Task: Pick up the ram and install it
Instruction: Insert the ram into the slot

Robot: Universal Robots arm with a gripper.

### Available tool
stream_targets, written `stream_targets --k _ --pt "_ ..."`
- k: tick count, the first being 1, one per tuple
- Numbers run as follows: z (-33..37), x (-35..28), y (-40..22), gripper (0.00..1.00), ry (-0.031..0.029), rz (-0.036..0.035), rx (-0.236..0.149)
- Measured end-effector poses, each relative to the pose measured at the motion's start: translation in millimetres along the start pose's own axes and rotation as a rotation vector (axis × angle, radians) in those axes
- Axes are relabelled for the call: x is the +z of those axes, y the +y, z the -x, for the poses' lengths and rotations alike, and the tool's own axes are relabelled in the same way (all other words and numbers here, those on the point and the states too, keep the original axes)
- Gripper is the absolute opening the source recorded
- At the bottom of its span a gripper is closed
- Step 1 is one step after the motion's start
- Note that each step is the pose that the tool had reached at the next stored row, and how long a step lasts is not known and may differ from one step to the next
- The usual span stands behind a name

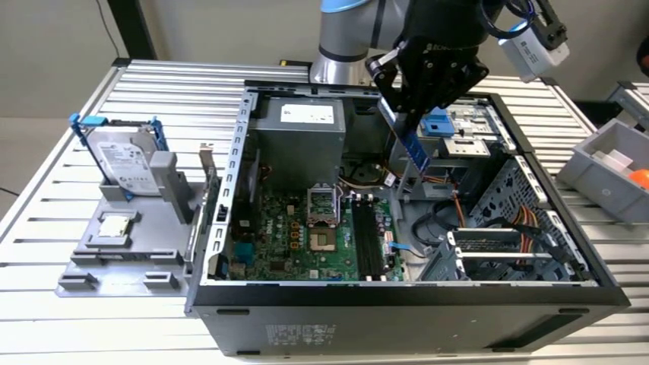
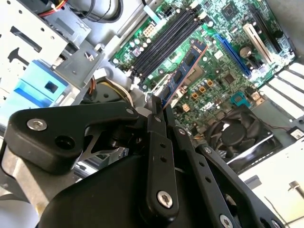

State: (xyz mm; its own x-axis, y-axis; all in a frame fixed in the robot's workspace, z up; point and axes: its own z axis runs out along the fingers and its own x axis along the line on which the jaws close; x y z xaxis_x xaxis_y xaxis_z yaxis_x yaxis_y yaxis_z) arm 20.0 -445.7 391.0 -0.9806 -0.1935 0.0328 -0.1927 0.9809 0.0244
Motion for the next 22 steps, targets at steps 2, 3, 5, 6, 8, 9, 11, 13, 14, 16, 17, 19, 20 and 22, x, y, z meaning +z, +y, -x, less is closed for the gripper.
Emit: stream_targets --k 2,3,5,6,8,9,11,13,14,16,17,19,20,22 --pt "0.0 0.7 0.0 0.0 -0.0003 0.0002 0.012" --pt "0.0 1.1 0.0 0.0 -0.0003 0.0002 0.017" --pt "0.1 1.8 -0.1 0.0 -0.0005 0.0 0.026" --pt "0.1 2.2 -0.1 0.0 -0.0005 -0.0001 0.029" --pt "0.2 2.3 -0.1 0.0 -0.0005 -0.0003 0.03" --pt "0.2 2.3 -0.1 0.0 -0.0004 -0.0003 0.03" --pt "0.2 2.4 -0.1 0.0 -0.0005 -0.0002 0.03" --pt "0.3 3.0 -0.1 0.0 -0.0007 0.0001 0.03" --pt "0.3 3.4 -0.1 0.0 -0.0005 -0.0001 0.03" --pt "0.3 4.9 -0.2 0.0 -0.0005 -0.0006 0.03" --pt "0.4 5.6 -0.2 0.0 -0.0004 -0.001 0.03" --pt "0.4 6.3 -0.2 0.0 -0.0003 -0.0013 0.03" --pt "0.6 6.7 -0.2 0.0 -0.0003 -0.0014 0.03" --pt "0.7 7.3 -0.3 0.0 -0.0001 -0.0019 0.03"
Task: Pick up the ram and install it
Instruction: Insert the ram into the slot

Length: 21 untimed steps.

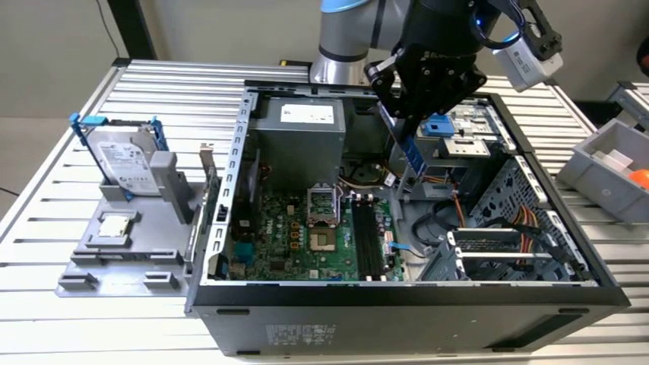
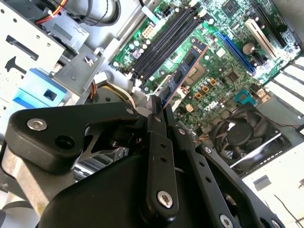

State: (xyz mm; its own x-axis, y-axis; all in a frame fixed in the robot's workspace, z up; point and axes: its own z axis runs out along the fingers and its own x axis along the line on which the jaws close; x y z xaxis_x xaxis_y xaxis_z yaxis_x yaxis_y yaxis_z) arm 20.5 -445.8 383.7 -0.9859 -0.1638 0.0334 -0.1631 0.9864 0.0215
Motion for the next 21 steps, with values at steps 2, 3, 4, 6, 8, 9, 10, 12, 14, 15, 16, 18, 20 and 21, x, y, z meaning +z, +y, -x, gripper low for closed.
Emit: stream_targets --k 2,3,4,6,8,9,10,12,14,15,16,18,20,21 --pt "0.0 0.0 0.0 0.0 0.0 -0.0002 0.0" --pt "0.0 0.1 0.0 0.0 0.0 -0.0002 0.0" --pt "0.1 0.5 0.0 0.0 -0.0001 0.0001 0.0" --pt "0.4 1.0 -0.1 0.0 -0.0001 0.0001 0.003" --pt "0.8 2.1 -0.2 0.0 -0.0002 0.0002 0.006" --pt "1.3 2.5 -0.3 0.0 -0.0002 0.0003 0.007" --pt "1.4 3.1 -0.4 0.0 -0.0002 0.0003 0.009" --pt "1.5 5.7 -0.4 0.0 -0.0003 0.0003 0.011" --pt "1.6 8.0 -0.5 0.0 -0.0003 0.0002 0.012" --pt "1.7 8.7 -0.5 0.0 -0.0002 0.0001 0.013" --pt "1.8 9.4 -0.5 0.0 -0.0002 -0.0001 0.013" --pt "1.9 11.0 -0.6 0.0 -0.0002 -0.0003 0.015" --pt "2.0 12.7 -0.6 0.0 -0.0003 -0.0002 0.019" --pt "2.1 13.6 -0.6 0.0 -0.0004 -0.0002 0.025"
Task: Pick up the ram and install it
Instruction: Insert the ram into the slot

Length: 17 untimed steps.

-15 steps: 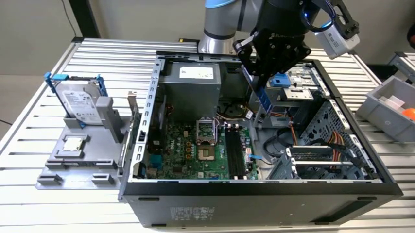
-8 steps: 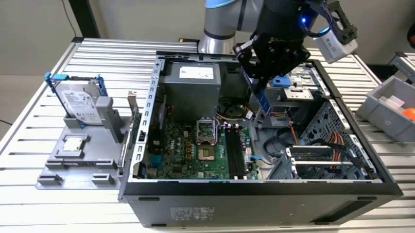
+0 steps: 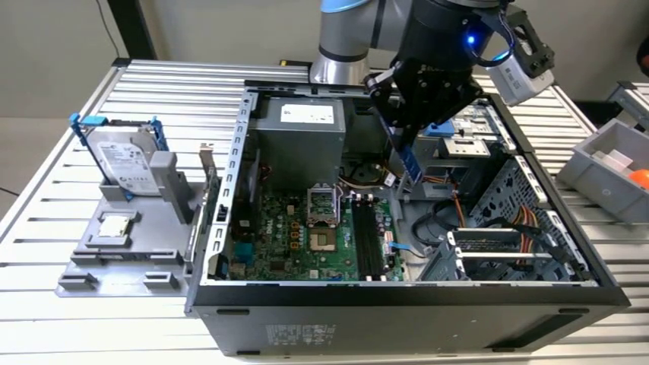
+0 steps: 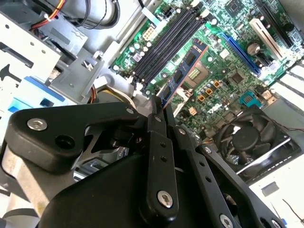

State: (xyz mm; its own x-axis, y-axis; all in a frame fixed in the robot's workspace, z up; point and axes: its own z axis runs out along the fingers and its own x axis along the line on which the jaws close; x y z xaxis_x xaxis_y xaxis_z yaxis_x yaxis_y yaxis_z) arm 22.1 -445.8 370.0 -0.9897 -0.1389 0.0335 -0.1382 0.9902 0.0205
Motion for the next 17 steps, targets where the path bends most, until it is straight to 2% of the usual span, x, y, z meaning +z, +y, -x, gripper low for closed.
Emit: stream_targets --k 5,17 --pt "0.2 3.3 -0.1 0.0 -0.001 0.0017 0.046" --pt "0.4 9.6 -0.3 0.0 -0.004 0.0065 0.192"
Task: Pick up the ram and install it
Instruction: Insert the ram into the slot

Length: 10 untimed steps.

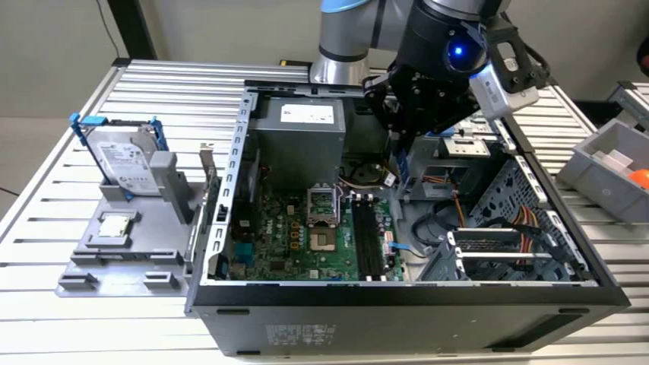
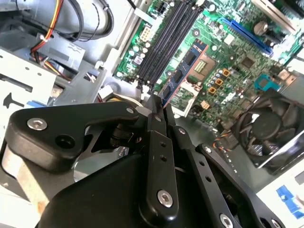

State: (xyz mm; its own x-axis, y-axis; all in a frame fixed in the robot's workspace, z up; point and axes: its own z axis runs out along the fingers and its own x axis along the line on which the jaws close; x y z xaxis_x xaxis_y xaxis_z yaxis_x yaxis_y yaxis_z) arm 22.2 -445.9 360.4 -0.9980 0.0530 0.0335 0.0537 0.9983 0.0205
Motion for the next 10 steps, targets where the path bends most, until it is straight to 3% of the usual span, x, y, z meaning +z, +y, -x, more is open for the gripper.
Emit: stream_targets --k 4,10 --pt "0.2 1.8 0.0 0.0 -0.0009 0.0004 0.039" --pt "0.5 5.0 -0.1 0.0 -0.0007 -0.001 0.022"
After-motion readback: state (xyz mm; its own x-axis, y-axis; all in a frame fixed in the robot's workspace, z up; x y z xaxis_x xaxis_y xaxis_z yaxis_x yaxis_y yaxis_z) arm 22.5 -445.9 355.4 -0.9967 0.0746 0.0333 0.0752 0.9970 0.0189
